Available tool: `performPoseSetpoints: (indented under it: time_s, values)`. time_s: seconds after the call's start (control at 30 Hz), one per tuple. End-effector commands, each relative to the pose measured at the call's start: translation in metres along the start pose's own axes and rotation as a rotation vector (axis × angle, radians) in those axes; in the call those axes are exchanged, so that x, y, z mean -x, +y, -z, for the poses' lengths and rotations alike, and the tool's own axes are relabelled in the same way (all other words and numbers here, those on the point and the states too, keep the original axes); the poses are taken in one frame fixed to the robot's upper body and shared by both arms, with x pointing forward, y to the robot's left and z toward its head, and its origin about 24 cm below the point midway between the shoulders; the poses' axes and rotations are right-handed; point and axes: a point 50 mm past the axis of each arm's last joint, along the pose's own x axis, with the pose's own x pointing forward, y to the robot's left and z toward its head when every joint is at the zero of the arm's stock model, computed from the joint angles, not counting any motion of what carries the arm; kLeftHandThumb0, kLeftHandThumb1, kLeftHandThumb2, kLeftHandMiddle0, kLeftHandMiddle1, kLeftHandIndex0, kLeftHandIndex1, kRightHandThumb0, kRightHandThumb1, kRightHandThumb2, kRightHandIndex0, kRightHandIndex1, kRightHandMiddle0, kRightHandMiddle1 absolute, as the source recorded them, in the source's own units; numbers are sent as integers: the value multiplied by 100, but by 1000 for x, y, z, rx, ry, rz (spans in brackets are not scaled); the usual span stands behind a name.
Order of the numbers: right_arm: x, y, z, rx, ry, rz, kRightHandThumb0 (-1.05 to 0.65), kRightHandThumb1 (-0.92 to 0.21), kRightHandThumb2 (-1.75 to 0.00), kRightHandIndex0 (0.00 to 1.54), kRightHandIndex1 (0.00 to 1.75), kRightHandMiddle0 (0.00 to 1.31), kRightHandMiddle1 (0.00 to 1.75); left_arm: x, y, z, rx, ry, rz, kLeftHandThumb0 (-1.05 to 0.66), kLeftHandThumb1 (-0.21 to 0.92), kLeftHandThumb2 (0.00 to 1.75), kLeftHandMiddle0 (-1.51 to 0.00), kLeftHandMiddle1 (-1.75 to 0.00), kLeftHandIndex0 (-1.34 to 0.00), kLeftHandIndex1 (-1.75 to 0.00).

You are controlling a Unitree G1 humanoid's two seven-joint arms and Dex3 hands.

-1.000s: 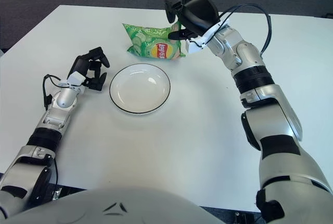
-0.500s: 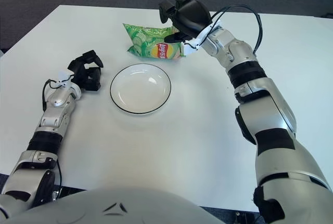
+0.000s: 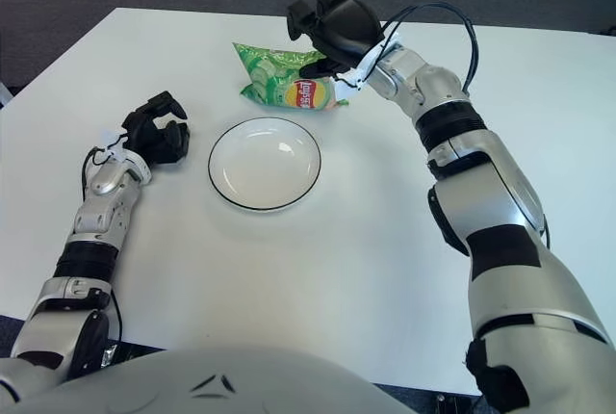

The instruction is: Put the snack into the plate.

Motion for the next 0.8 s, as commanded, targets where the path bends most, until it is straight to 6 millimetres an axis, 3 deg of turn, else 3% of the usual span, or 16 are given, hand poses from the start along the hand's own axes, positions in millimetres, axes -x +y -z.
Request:
performPoseSetpoints:
  time_s: [0.0,0.27,0.47,0.57,0.63,0.77]
  values:
    - [-6,-6,-2,16,-27,12,-86,-92,-60,25,129,0,131,13,-11,32,96,106,-6,-48,32,132,-128,-175,-61,-175]
    - [-10,-8,-1,14,-27,-8,-88,-92,-63,21,119,0,125,14,-11,32,70,101,-5,-47,33,130,-127,-175,-60,-175]
    - [-12,-7,-1,-12,-24,-78,-94,-92,-71,14,99,0,112,14,-11,32,58,96,0,-47,34,129,-127,-175,-59,-175]
    - [-13,-5,0,-69,-20,-190,-98,-92,-79,4,73,0,95,14,-12,31,47,92,1,-47,34,129,-127,-175,-59,-175]
    - [-13,-4,0,-104,-20,-256,-102,-92,-88,2,38,0,67,14,-12,31,40,89,2,-47,34,128,-128,-175,-59,-175]
    - [-13,2,-1,-146,-10,-344,-104,-92,-94,0,13,0,44,14,-12,32,35,85,8,-47,34,128,-128,-175,-59,-175]
